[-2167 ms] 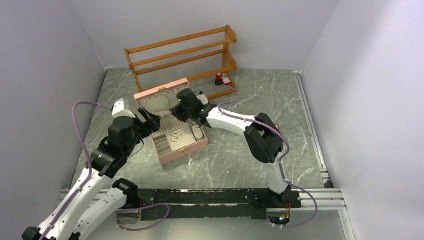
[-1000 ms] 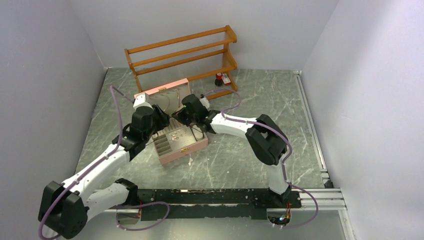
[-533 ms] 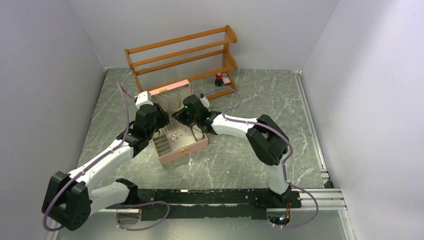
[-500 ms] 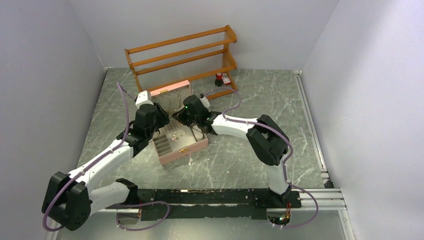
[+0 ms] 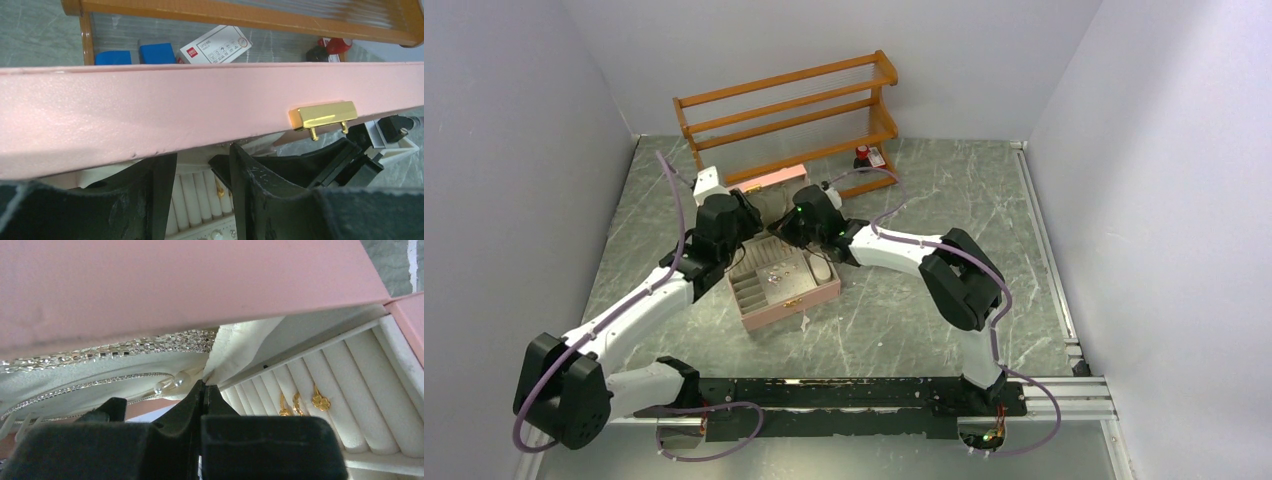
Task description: Organize the mixed jewelry
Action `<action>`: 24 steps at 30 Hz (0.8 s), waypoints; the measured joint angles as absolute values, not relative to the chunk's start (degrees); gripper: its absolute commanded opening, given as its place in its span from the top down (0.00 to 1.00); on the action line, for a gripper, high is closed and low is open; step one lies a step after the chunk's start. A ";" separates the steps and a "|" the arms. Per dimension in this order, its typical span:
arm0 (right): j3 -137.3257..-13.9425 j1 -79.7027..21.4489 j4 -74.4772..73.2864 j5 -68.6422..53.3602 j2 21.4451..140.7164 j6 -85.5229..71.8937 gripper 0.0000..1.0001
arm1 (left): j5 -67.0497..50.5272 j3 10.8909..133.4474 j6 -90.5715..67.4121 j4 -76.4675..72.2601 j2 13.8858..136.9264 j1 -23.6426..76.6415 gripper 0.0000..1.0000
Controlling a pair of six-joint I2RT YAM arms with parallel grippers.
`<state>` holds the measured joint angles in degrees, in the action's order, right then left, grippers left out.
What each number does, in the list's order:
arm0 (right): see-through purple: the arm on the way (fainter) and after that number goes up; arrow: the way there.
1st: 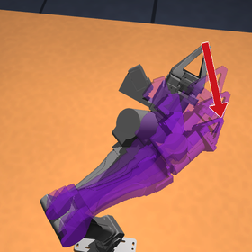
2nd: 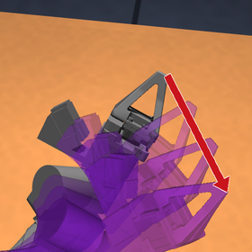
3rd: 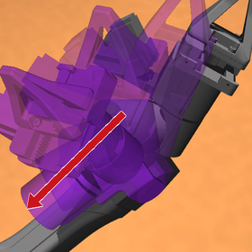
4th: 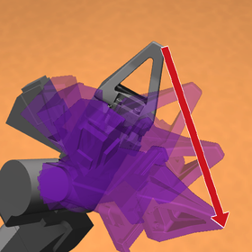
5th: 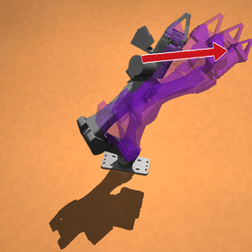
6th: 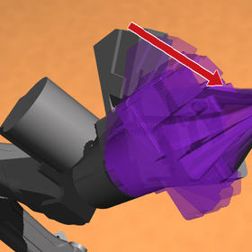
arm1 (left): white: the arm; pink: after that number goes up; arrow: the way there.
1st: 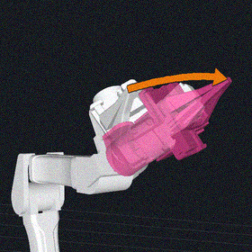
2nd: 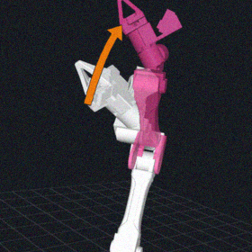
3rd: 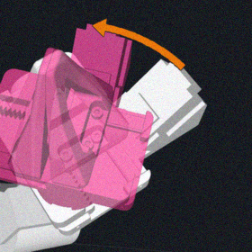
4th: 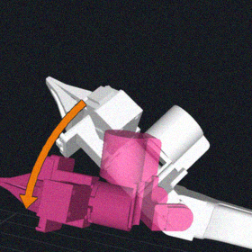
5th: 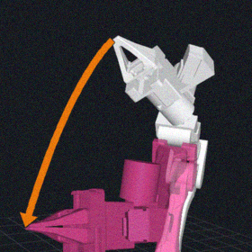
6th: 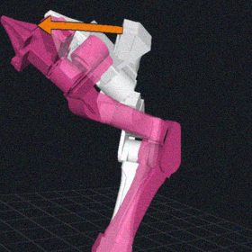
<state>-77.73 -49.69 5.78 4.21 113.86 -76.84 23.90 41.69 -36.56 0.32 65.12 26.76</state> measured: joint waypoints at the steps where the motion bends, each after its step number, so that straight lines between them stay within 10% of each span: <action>1: -77.84 -49.60 5.72 4.01 113.86 -76.60 1.00 | 24.29 42.17 -36.56 0.32 65.76 26.76 0.52; 24: -77.12 -47.20 12.84 -2.37 111.04 -71.79 0.89 | 26.63 46.35 -36.56 0.71 71.59 26.59 0.54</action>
